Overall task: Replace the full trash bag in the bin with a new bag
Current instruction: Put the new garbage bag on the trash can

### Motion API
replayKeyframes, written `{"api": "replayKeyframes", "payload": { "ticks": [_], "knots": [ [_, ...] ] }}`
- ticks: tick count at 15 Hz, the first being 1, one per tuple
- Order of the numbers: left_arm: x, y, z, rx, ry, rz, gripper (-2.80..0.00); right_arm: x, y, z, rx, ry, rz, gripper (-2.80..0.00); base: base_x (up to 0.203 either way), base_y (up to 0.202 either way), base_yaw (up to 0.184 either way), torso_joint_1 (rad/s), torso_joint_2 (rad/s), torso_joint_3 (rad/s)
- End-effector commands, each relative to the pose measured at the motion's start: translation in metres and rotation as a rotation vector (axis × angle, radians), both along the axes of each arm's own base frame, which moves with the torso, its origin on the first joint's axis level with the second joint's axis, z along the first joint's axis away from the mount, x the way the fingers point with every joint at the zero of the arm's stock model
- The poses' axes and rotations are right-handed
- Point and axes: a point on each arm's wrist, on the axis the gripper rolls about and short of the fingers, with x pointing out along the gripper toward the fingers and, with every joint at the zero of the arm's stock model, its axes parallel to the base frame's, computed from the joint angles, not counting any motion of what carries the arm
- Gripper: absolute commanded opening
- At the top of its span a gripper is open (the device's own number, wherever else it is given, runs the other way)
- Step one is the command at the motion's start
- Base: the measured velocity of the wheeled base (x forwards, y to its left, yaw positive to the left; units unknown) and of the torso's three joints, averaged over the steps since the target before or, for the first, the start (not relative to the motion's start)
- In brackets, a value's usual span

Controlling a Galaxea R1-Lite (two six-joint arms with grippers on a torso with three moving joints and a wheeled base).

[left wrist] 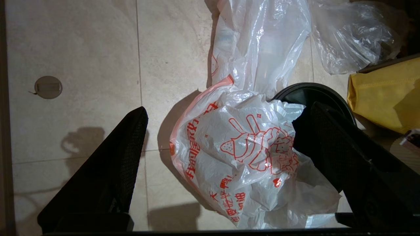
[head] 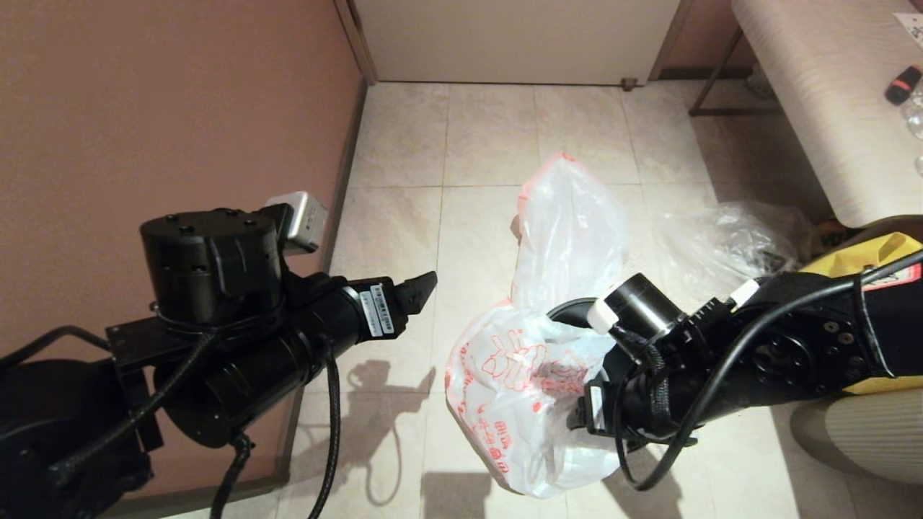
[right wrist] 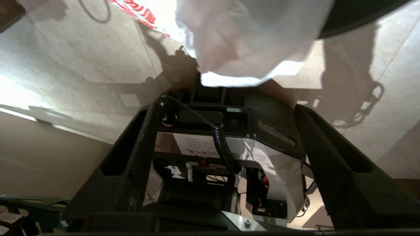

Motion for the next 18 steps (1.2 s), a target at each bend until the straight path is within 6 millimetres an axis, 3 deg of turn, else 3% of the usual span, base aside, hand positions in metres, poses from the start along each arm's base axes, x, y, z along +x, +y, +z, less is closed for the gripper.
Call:
{"api": "replayKeyframes", "payload": {
  "ticks": [1,5,6,7,12,18],
  "knots": [
    [0.001,-0.001,-0.001,0.000,0.003,0.002,0.00,0.009,0.013,-0.014,-0.020,0.025,0.011,0.00,0.000,0.000,0.000,0.000,0.00,0.000],
    [0.000,0.000,0.000,-0.002,0.000,0.002,0.00,0.031,0.025,-0.036,-0.042,0.050,0.000,0.00,0.000,0.000,0.000,0.000,0.00,0.000],
    [0.000,0.000,0.000,-0.004,-0.002,0.004,0.00,0.036,0.026,-0.042,-0.050,0.058,-0.006,-1.26,0.000,0.000,0.000,0.000,0.00,0.000],
    [0.000,0.000,0.000,-0.004,-0.003,0.004,0.00,0.040,0.027,-0.048,-0.057,0.065,-0.011,-2.80,0.000,0.000,0.000,0.000,0.00,0.000],
    [0.000,0.000,0.000,-0.004,-0.002,0.004,0.00,0.048,0.025,-0.047,-0.057,0.053,-0.033,-2.80,0.000,0.000,0.000,0.000,0.00,0.000],
    [0.001,0.000,-0.001,0.000,0.002,0.004,0.00,0.054,-0.008,-0.036,-0.058,0.061,-0.114,-2.80,0.000,0.000,0.000,0.000,0.00,0.000]
  ]
}}
